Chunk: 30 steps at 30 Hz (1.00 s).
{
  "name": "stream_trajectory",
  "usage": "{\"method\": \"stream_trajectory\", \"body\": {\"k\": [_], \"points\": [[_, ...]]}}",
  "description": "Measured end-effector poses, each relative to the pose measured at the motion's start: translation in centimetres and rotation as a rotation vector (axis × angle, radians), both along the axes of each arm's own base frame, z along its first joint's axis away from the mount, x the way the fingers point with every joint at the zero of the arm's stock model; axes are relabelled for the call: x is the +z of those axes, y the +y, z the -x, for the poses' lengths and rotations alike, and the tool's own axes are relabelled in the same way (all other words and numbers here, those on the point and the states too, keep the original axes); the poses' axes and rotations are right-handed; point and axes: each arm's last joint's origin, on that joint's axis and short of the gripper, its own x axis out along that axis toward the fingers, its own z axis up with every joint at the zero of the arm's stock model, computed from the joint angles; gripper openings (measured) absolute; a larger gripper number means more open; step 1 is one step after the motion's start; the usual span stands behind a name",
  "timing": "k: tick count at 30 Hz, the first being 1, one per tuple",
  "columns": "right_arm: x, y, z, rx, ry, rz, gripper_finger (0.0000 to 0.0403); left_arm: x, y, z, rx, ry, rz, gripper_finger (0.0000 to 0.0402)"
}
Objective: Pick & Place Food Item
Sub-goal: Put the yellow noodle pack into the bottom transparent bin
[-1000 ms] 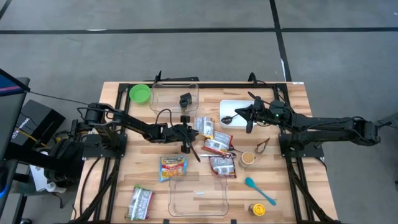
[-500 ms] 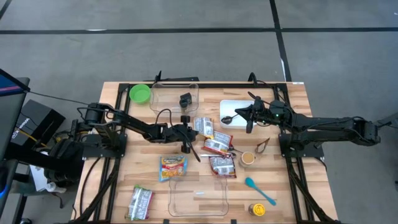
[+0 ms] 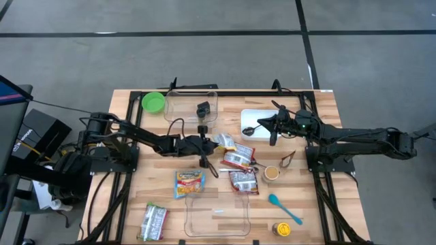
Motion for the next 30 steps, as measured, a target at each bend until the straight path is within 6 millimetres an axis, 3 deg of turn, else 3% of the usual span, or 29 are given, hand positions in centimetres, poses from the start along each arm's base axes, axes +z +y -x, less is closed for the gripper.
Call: {"method": "stream_trajectory", "body": {"k": [13,30], "points": [[0.0,0.0,0.0,0.000,0.000,0.000,0.0004,6.3,-1.5,1.9,0.050,-0.291,0.268,0.0000],[0.0,0.4,-0.1,0.022,0.000,0.001,0.0004,6.6,-1.4,2.0,0.131,-0.365,0.450,0.0000]]}}
